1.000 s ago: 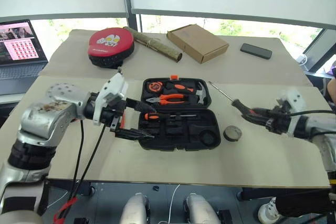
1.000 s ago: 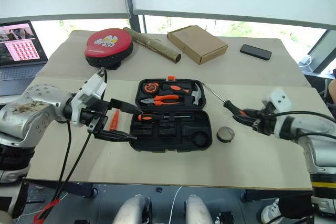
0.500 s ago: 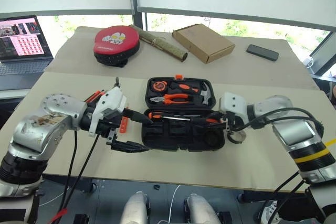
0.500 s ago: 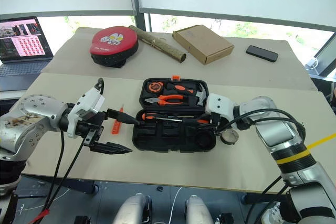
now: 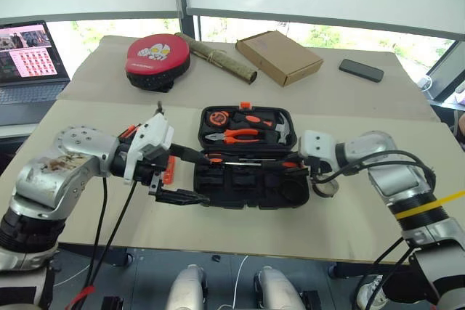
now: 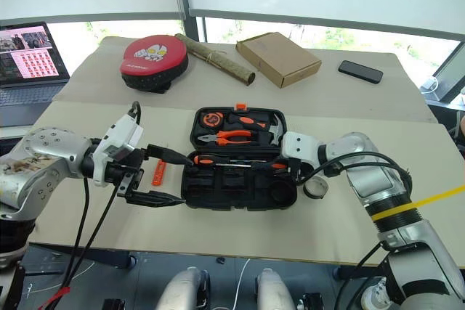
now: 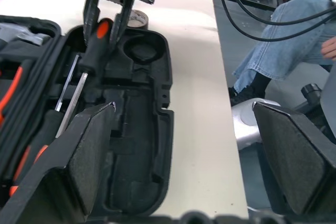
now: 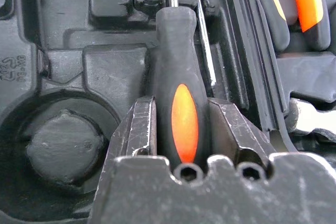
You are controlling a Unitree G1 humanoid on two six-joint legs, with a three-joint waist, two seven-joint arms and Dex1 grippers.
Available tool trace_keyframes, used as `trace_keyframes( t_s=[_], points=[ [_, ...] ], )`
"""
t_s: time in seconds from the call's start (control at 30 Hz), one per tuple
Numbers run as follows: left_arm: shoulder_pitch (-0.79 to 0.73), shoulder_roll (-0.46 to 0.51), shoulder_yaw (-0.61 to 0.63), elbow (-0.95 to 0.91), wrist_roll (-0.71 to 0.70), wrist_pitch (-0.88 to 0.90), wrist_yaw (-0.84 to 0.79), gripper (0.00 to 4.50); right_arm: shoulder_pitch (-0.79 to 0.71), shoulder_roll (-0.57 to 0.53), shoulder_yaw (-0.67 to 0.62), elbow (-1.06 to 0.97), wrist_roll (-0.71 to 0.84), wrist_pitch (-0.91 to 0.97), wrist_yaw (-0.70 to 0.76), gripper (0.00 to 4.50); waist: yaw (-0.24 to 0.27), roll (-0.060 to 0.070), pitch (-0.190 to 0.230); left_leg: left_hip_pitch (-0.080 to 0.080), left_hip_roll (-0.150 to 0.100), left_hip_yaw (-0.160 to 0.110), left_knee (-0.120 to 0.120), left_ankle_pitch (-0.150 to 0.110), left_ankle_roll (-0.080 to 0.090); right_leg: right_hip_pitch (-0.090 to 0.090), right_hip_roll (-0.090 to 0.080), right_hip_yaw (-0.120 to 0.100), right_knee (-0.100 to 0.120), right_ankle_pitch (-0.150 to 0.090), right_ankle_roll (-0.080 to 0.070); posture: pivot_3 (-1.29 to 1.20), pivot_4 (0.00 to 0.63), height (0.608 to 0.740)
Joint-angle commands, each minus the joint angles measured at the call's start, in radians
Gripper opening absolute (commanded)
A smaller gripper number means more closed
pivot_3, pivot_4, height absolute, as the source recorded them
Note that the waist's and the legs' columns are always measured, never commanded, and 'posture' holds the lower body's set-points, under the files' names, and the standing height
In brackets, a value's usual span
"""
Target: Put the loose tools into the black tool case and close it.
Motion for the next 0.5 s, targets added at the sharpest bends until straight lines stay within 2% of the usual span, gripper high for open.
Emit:
trace_keyframes(
  t_s=[0.03,0.1,0.13,0.27,0.3,0.5],
  points=[
    [-0.018,-0.003,0.001,0.008,0.009,-0.030,-0.001,4.50,-0.001,0.012,-0.057,-0.081,0.067,0.049,0.013,2.95,-0.001,0.000,0.000,0.000,0.000,0.000,0.000,0.000,0.000,0.000,0.000,0.000,0.000,0.000,0.000,0.00,0.150,0.740],
    [-0.019,-0.002,0.000,0.020,0.014,-0.038,-0.004,4.50,-0.003,0.013,-0.078,-0.136,0.099,0.100,0.016,3.72,-0.001,0.000,0.000,0.000,0.000,0.000,0.000,0.000,0.000,-0.001,0.000,0.000,0.001,0.000,0.000,0.00,0.150,0.740],
    [-0.020,-0.001,-0.001,0.025,0.016,-0.042,-0.005,4.50,-0.004,0.017,-0.086,-0.153,0.109,0.119,0.012,3.96,-0.001,0.000,0.000,0.000,0.000,0.000,0.000,0.000,0.000,-0.001,0.000,0.000,0.001,0.000,0.000,0.00,0.150,0.740],
    [-0.028,-0.009,-0.008,0.047,0.028,-0.060,-0.006,4.50,-0.027,0.081,-0.117,-0.181,0.161,0.255,-0.059,3.96,-0.002,0.000,0.000,0.000,0.000,0.000,0.000,0.000,0.000,-0.001,0.000,0.000,0.002,0.000,0.000,0.00,0.150,0.740],
    [-0.032,-0.014,-0.011,0.054,0.034,-0.065,-0.005,4.50,-0.030,0.097,-0.117,-0.175,0.161,0.272,-0.072,3.41,-0.002,0.000,0.000,0.000,0.000,0.000,0.000,0.000,0.000,-0.001,0.000,0.000,0.002,0.000,0.000,0.00,0.150,0.740],
    [-0.036,-0.029,-0.023,0.070,0.058,-0.086,-0.009,4.50,-0.005,0.124,-0.079,-0.140,0.128,0.261,-0.108,1.45,0.001,0.000,0.000,0.000,0.000,0.000,0.001,0.000,0.000,-0.001,0.000,0.000,0.002,0.000,0.000,0.00,0.150,0.740]
  ],
)
